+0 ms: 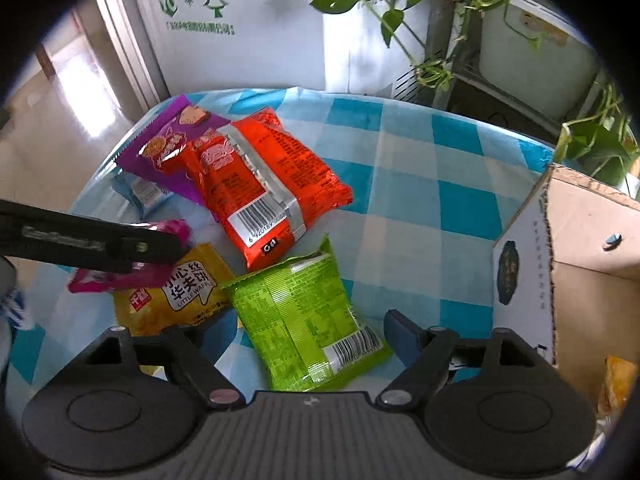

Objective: Organize snacks
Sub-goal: 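Lower the right tool onto the green packet while the left lowers onto the pink packet, then close the right gripper on the green packet while the left grips the pink packet, then carry the green packet with the right tool while the left carries the pink packet to the box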

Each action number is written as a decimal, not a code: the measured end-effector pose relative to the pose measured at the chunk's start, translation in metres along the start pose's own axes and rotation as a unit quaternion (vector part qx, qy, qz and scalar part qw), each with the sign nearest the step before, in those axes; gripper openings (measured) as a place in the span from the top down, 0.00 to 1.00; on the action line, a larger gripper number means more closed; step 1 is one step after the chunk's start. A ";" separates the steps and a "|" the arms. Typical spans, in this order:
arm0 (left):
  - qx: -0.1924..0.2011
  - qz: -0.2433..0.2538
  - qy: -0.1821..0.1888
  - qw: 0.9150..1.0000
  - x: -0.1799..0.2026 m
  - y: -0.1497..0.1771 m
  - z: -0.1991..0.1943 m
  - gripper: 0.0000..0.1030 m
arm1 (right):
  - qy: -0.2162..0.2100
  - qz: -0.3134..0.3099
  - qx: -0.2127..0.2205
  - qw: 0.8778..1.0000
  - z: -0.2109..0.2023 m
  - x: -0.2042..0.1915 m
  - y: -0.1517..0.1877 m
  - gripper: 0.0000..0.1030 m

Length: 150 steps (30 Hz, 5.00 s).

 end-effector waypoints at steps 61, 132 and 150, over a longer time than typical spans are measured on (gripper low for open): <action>0.030 0.109 0.022 0.993 -0.016 0.011 -0.016 0.29 | 0.012 0.013 0.007 1.000 -0.014 -0.003 -0.006 0.45; 0.174 0.133 0.119 0.968 0.117 -0.029 -0.081 0.30 | 0.136 0.179 0.188 0.956 -0.168 0.111 -0.033 0.45; 0.141 0.133 0.214 0.957 0.242 -0.003 -0.071 0.30 | 0.168 0.286 0.212 0.919 -0.196 0.171 -0.014 0.45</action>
Point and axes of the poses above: each gripper's, at about its wrist camera, not at the fingertips, and z roughly the way its jaws point, x to its right, y to its underside, the point moved 5 cm from there along z, roughly the way its jaws point, and after that the axes turned 14 degrees about x, right-handed, at the moved point
